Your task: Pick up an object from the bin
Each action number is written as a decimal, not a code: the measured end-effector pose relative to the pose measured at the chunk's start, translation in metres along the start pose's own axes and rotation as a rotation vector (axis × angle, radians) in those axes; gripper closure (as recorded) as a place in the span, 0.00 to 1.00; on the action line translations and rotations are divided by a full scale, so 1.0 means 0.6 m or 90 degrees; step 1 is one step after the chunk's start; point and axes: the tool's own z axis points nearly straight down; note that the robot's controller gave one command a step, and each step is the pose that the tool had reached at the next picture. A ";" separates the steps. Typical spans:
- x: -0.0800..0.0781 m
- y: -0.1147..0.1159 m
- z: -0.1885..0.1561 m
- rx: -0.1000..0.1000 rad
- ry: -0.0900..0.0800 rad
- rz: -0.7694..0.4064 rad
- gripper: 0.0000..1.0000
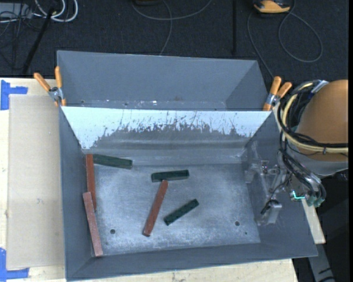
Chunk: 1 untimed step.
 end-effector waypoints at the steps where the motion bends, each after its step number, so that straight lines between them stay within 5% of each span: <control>1: 0.025 -0.121 0.170 0.000 0.000 -0.071 0.00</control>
Offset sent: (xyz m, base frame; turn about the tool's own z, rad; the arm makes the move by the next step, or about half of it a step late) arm -0.0134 -0.0701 -0.0976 -0.1167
